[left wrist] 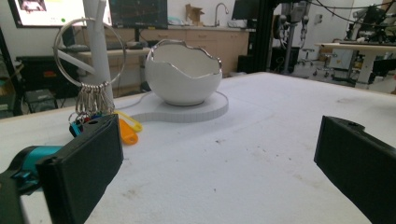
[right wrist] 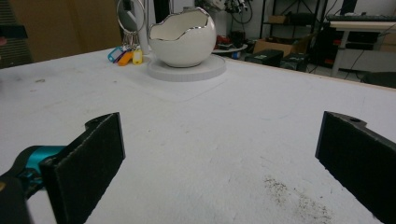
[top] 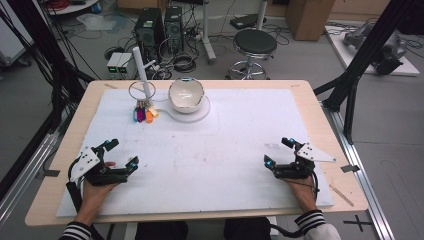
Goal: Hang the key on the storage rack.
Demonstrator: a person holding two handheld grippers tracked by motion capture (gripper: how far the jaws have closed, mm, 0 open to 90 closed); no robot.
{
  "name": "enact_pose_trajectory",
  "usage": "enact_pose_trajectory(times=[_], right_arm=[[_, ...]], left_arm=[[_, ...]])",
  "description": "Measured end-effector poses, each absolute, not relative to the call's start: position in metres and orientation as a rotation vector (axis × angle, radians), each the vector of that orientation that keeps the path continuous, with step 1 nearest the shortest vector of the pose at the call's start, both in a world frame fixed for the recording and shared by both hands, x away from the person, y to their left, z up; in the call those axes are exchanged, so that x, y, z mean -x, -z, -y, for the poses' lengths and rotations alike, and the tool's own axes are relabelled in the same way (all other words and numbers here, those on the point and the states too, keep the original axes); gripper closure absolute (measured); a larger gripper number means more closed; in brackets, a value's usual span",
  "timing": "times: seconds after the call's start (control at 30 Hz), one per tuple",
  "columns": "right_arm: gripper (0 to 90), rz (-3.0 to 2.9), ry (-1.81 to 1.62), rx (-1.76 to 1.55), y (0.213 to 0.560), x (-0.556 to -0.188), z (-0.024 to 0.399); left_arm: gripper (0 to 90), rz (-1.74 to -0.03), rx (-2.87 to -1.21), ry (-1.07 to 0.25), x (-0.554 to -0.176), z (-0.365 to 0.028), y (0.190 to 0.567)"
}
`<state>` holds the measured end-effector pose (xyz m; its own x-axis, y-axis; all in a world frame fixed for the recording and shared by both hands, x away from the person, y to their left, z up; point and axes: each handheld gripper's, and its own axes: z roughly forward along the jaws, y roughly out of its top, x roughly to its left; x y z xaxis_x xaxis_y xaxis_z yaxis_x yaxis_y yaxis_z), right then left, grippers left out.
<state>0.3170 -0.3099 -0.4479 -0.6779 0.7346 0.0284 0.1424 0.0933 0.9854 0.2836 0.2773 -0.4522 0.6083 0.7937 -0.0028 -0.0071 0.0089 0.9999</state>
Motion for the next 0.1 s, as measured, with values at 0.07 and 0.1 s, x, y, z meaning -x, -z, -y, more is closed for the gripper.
enact_pose_trajectory(times=[0.07,0.1], right_arm=[[0.9,-1.898,-1.616,-0.854,0.4478,-0.3167,0.3095],[0.9,-1.896,-1.614,-0.856,0.4477,-0.3166,0.3093]], left_arm=[[1.7,-0.709,-1.430,-0.729,-0.2823,-0.2773,0.4527],[1.7,-0.711,-1.426,-0.732,-0.2819,-0.2775,0.4528]])
